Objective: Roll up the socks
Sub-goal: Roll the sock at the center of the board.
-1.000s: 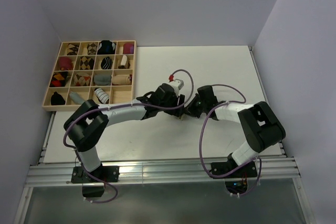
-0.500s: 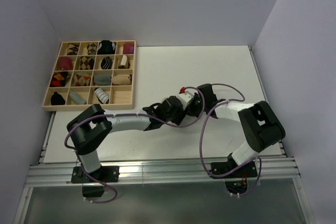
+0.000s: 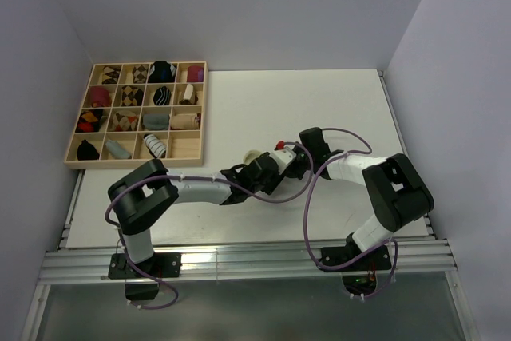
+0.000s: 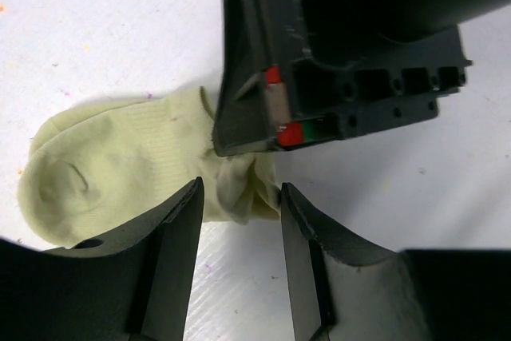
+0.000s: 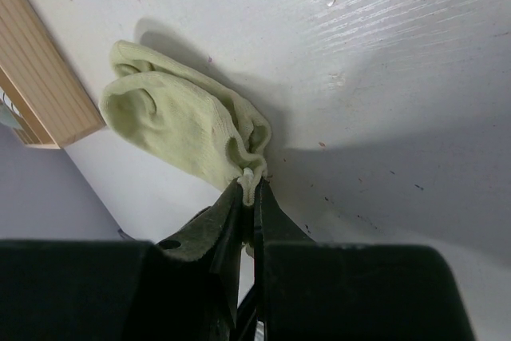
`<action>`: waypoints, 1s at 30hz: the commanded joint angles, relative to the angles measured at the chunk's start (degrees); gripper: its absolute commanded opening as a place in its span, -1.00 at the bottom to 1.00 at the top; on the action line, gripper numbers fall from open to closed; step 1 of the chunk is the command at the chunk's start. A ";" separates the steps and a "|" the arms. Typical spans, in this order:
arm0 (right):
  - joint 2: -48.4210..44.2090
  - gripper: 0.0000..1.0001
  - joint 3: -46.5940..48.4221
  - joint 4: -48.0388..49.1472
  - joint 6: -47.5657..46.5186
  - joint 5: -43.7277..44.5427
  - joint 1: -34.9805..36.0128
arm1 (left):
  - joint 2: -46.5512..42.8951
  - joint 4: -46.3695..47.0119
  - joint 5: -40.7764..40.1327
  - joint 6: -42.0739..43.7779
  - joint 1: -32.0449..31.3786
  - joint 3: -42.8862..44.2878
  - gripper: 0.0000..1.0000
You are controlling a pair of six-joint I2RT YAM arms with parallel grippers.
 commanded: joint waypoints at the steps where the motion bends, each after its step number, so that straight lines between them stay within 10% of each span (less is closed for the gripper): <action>1: -0.52 -1.00 1.97 -0.20 0.46 -0.39 0.33 | 0.76 3.35 -0.95 1.40 -1.50 0.22 -0.03; 30: -1.32 -1.00 0.83 0.33 0.38 -1.00 0.33 | 5.15 3.08 -14.57 -1.06 -3.61 2.24 -0.24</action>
